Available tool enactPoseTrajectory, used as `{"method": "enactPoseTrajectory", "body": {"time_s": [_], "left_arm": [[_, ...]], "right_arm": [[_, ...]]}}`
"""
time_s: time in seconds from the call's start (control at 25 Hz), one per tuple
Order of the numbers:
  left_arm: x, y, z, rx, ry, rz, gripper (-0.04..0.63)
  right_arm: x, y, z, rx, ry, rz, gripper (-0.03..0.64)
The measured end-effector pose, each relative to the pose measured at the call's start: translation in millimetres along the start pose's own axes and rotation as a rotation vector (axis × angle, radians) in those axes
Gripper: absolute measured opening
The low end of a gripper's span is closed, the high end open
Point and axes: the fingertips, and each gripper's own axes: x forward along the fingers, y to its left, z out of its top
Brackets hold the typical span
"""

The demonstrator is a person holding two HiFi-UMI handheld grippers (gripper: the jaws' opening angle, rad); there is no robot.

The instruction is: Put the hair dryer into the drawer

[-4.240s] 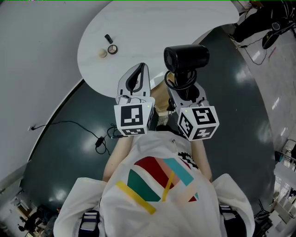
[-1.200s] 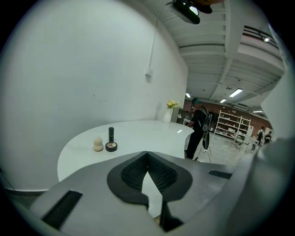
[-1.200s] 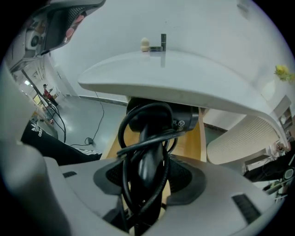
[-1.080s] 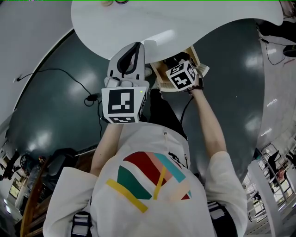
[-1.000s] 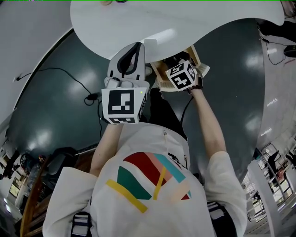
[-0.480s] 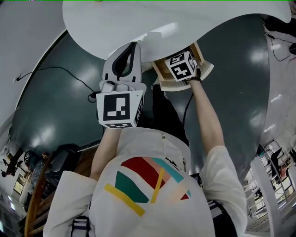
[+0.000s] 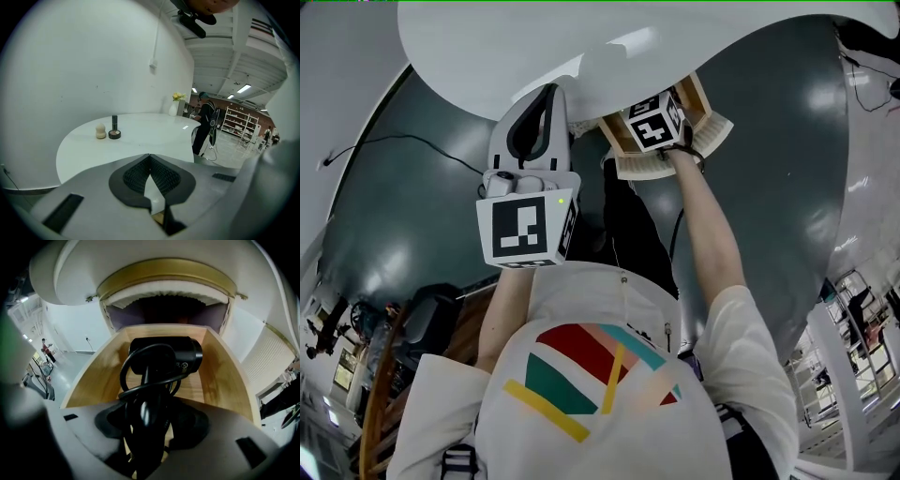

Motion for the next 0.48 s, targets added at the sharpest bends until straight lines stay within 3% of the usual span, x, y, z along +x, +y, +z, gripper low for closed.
{"method": "enactPoseTrajectory", "body": {"time_s": [0.48], "left_arm": [[11,-18,4,0.027,-0.04,-0.043,0.016]], "right_arm": [[21,-2,-8,0.054,0.015,0.029,0.221]]}}
